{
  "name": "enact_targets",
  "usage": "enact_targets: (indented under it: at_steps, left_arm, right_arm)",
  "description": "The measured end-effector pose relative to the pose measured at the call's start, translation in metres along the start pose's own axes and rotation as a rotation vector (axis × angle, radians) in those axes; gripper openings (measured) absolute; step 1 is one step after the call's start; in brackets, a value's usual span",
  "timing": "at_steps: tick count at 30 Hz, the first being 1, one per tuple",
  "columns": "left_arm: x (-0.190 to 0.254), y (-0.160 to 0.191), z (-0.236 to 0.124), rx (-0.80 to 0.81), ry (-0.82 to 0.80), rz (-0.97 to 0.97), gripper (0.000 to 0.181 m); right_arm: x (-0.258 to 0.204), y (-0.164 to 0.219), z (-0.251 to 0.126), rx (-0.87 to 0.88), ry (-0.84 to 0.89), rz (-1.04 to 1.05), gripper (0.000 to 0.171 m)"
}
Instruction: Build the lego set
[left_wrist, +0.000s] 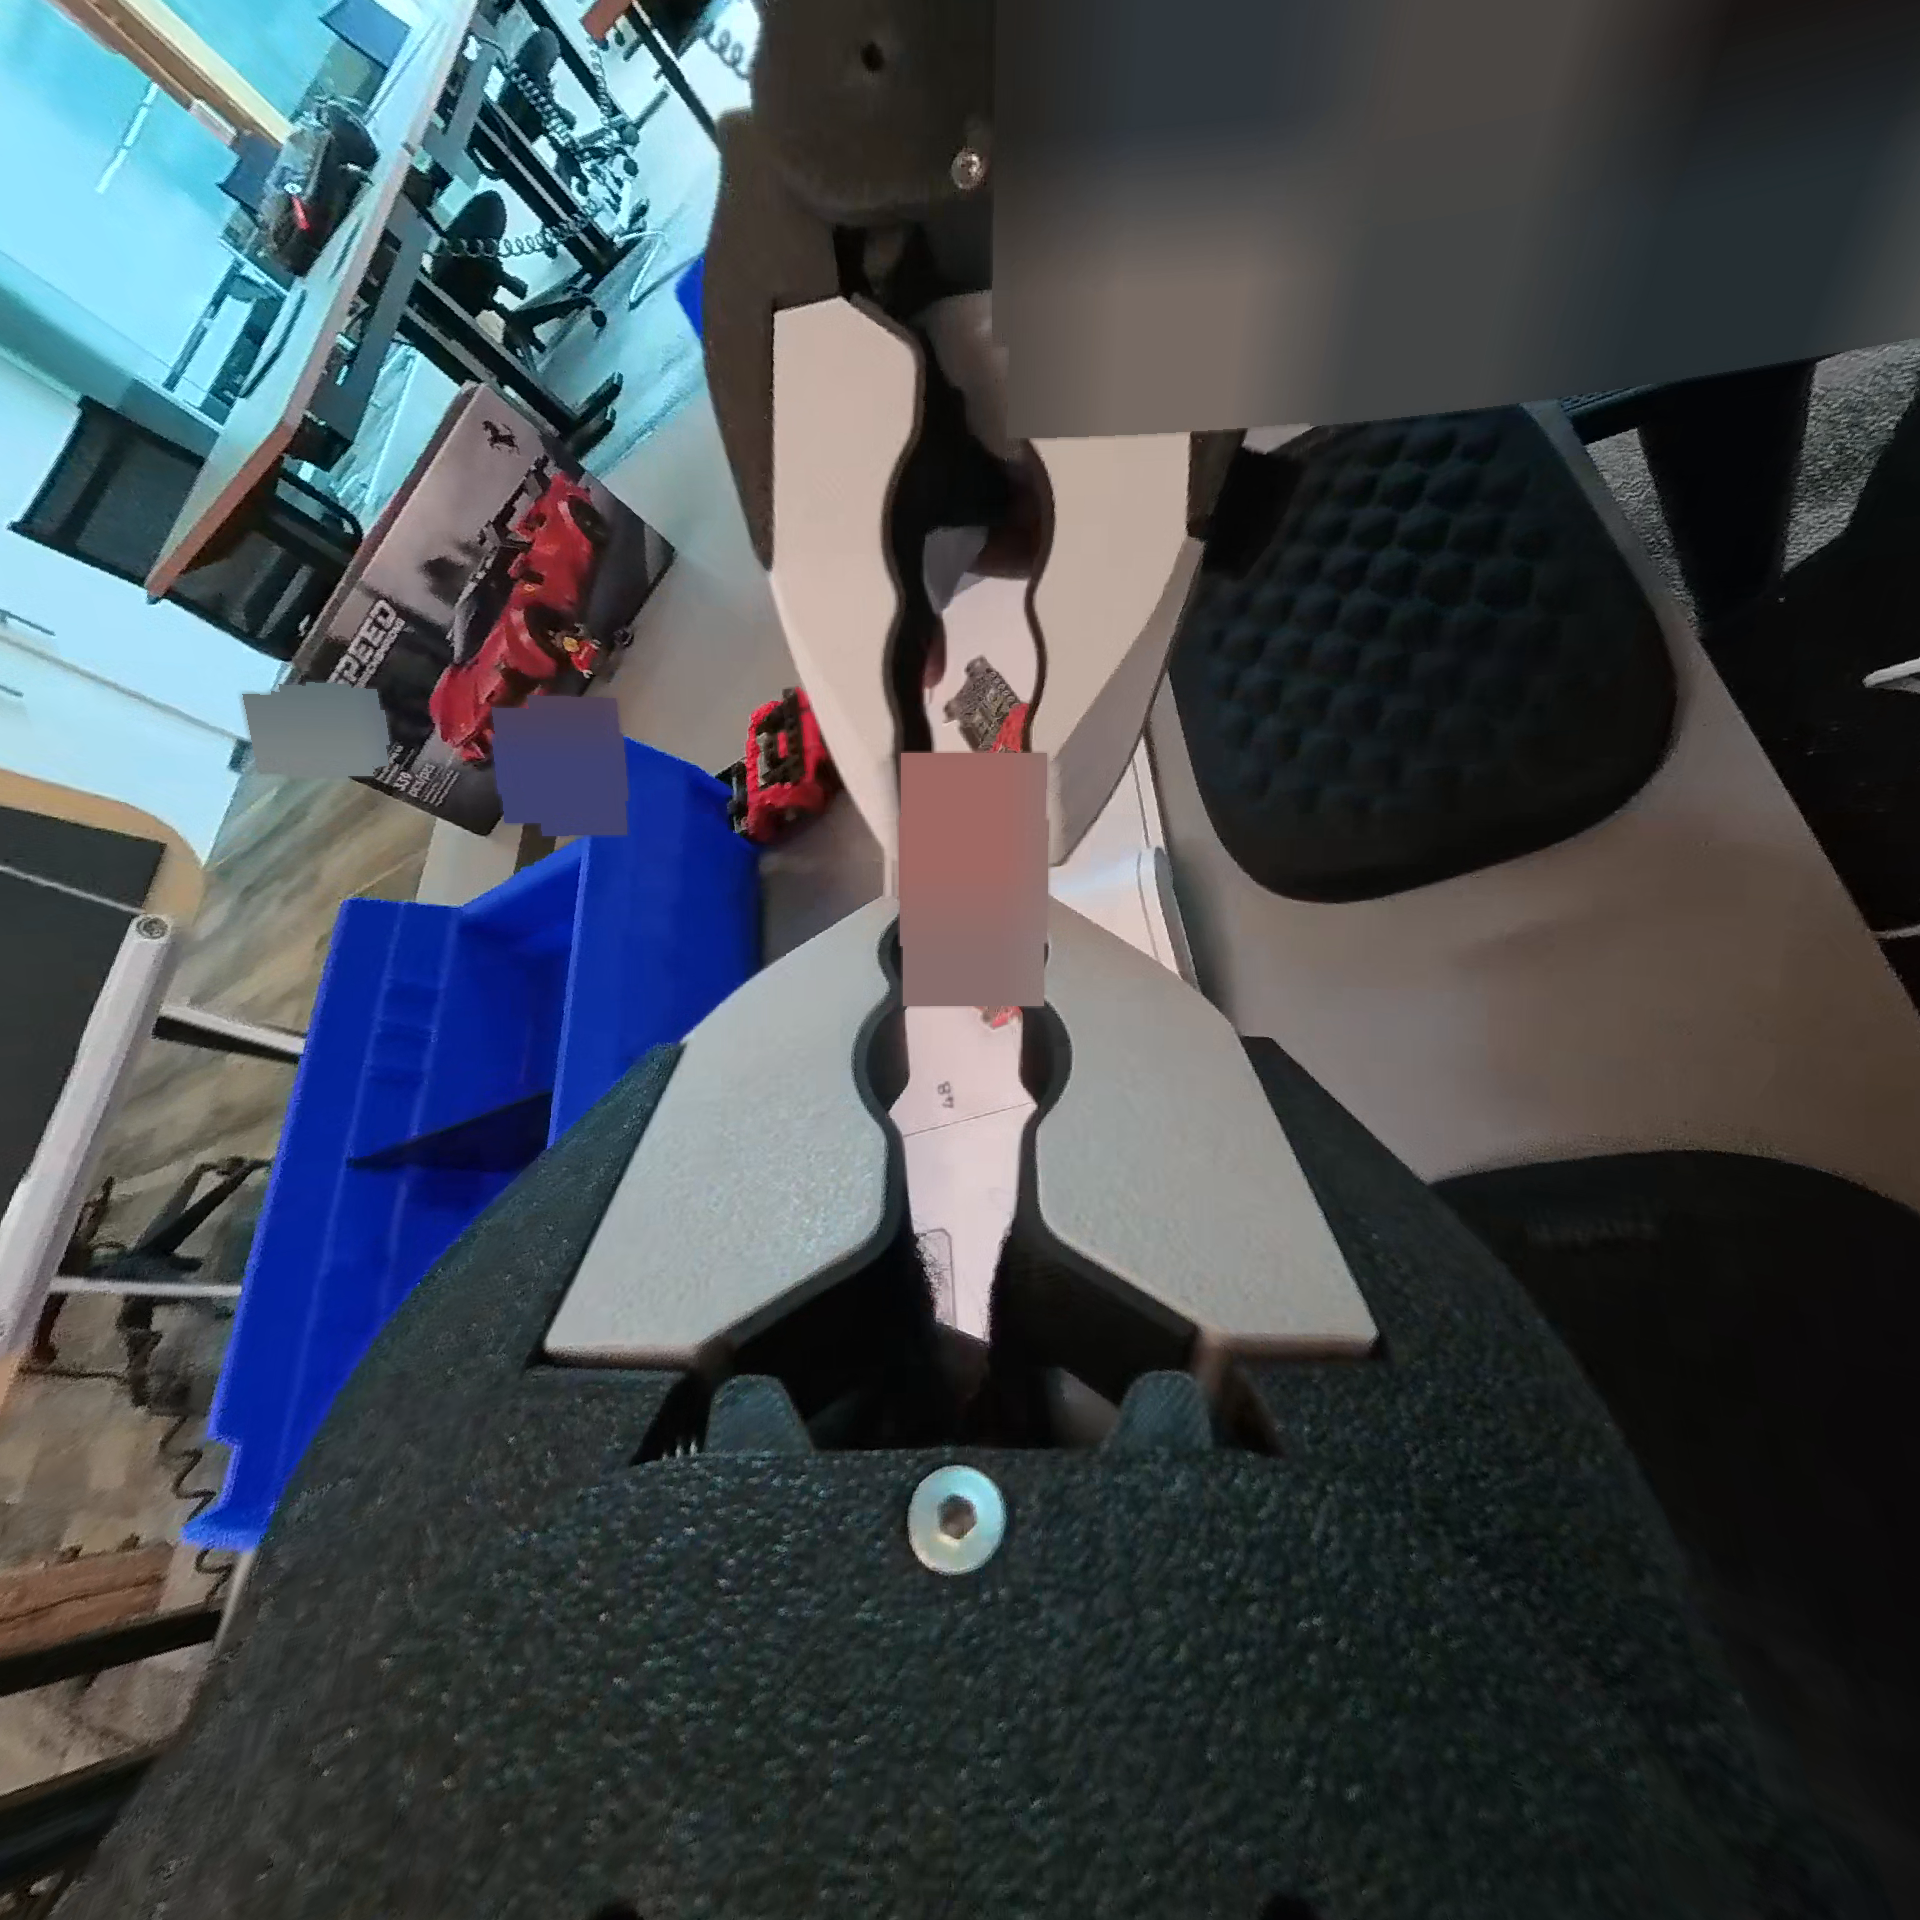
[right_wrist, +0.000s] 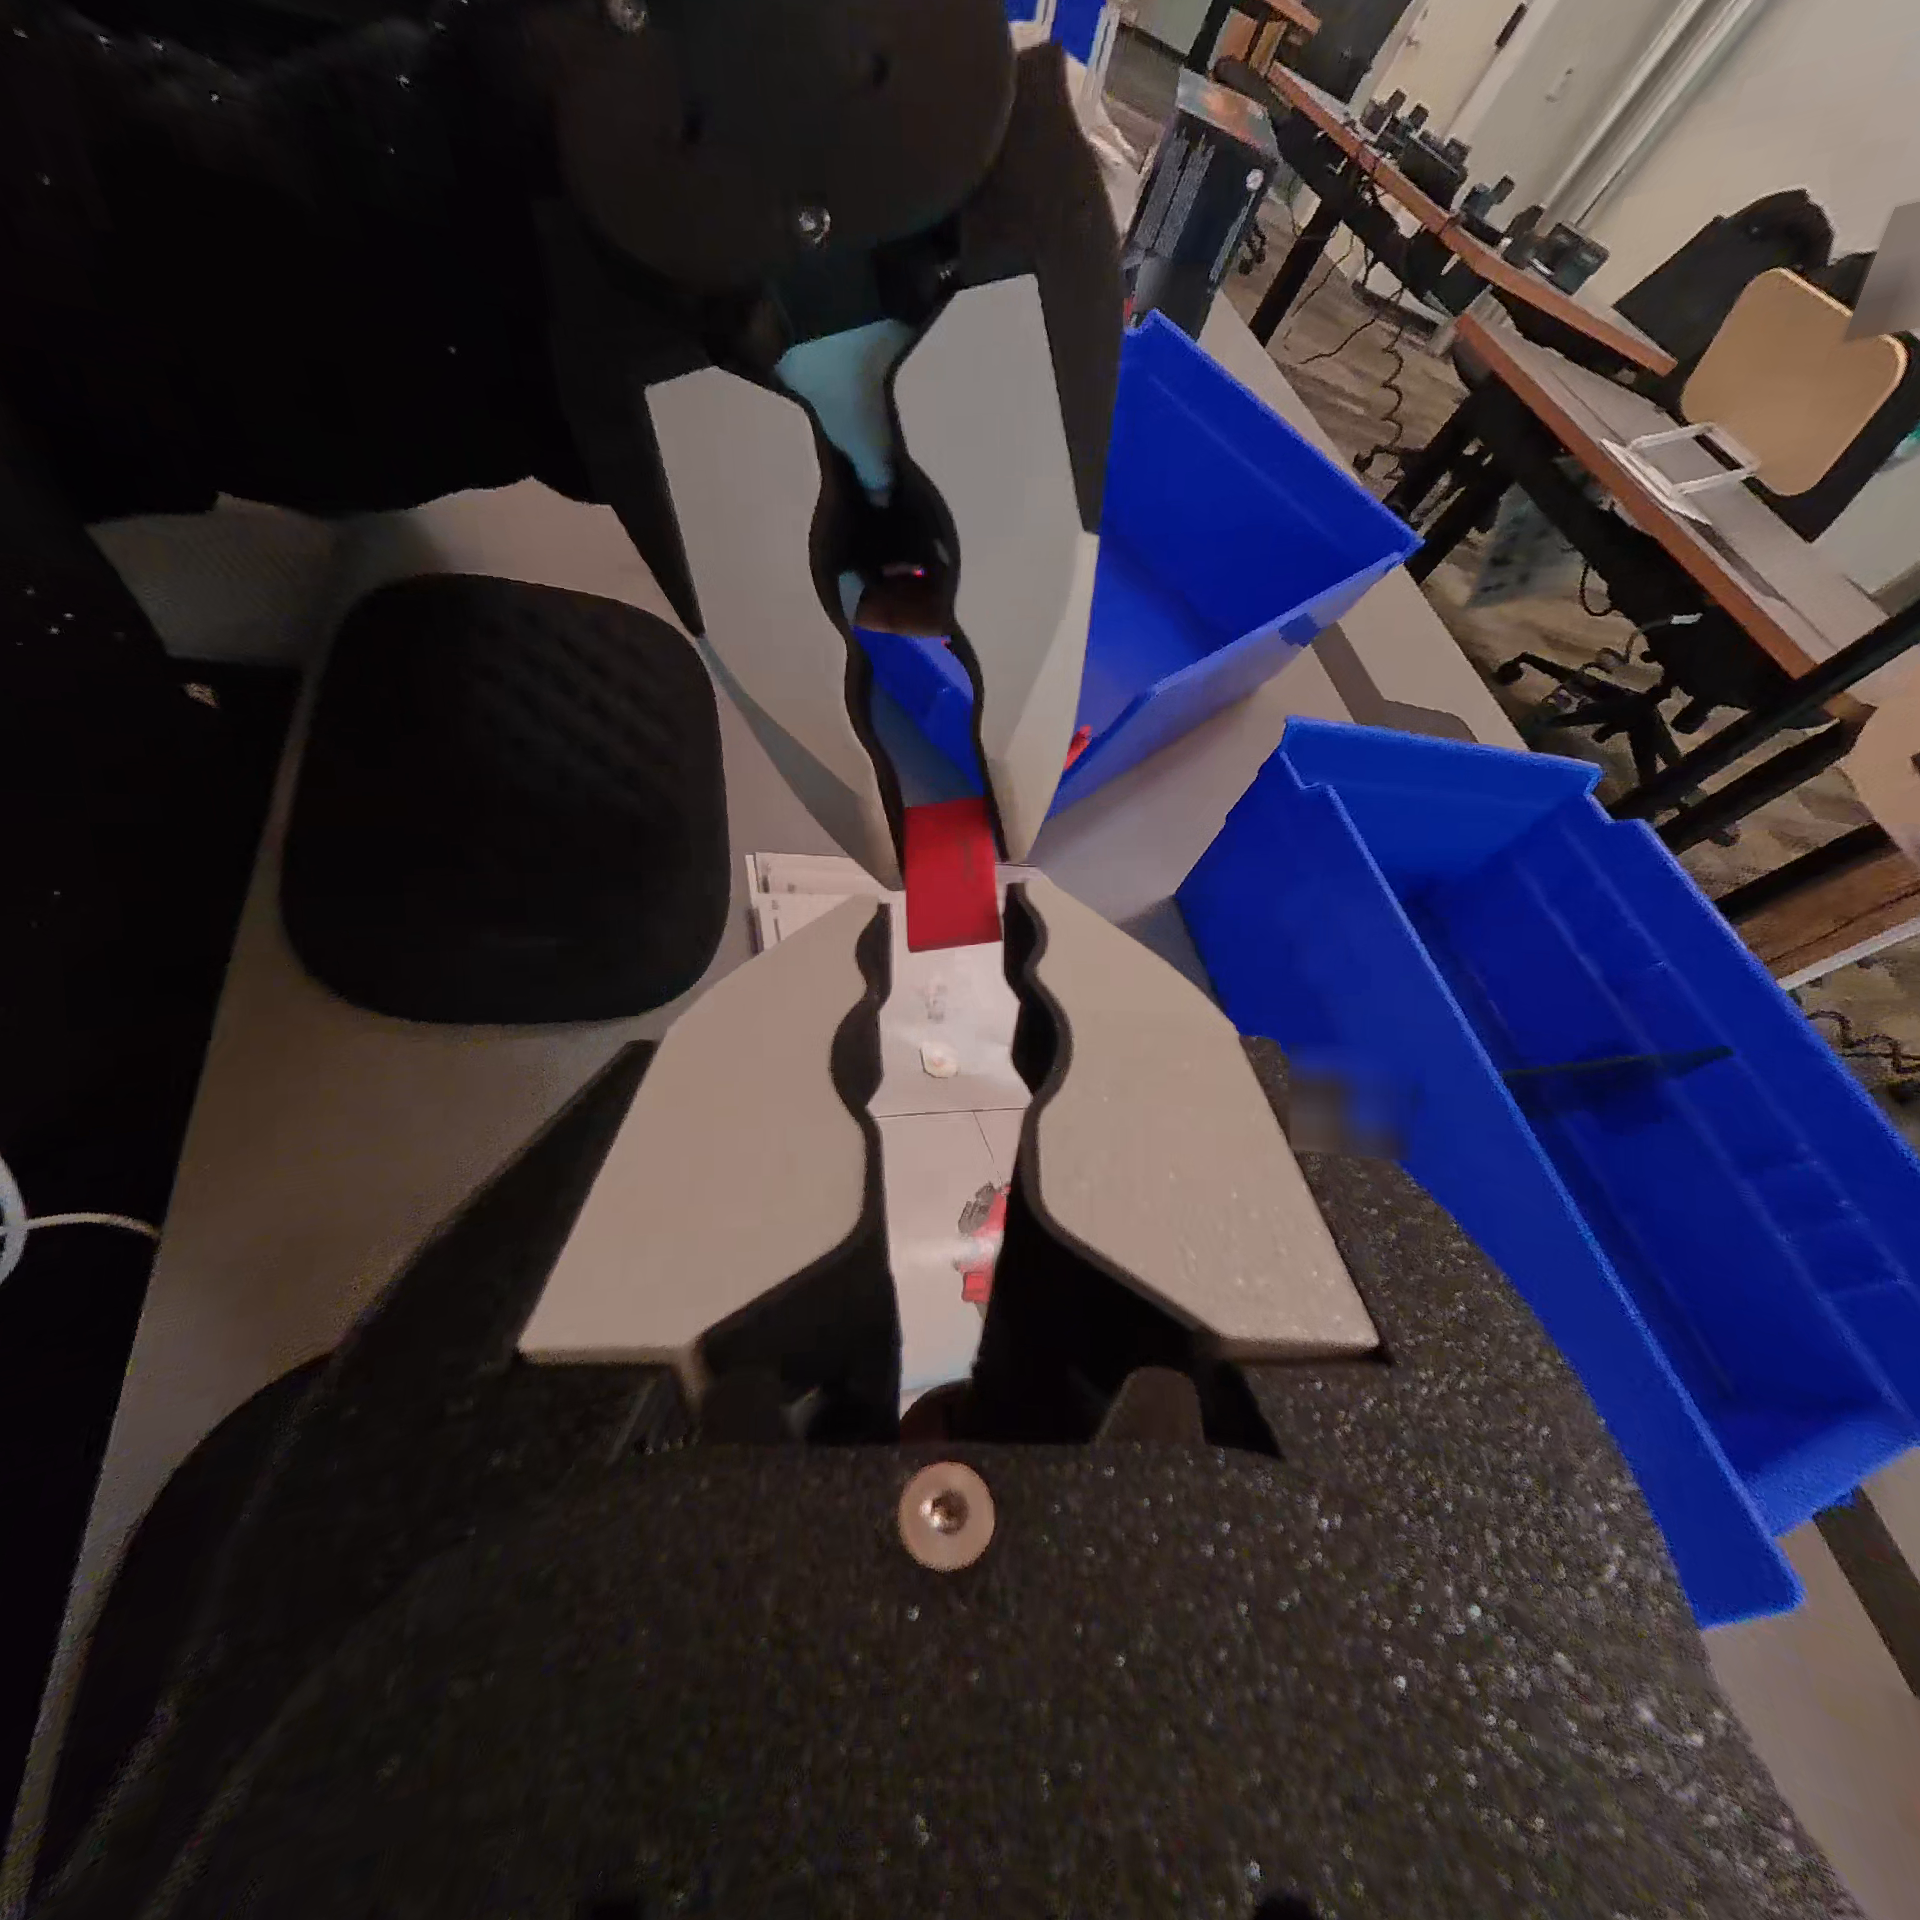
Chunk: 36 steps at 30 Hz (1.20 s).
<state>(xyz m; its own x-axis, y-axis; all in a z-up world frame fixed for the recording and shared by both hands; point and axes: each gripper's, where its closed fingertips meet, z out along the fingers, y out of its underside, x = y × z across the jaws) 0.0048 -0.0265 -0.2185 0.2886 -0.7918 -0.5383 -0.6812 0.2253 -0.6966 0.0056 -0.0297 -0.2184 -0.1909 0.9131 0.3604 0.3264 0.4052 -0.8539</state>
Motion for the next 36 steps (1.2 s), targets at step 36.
enact_targets:
  at_steps: [36]
  left_arm:
    - [-0.119,0.119,0.119,-0.342,-0.311,-0.422,0.016]
  right_arm:
    - [0.035,0.147,-0.109,0.086,0.353,0.533,0.017]
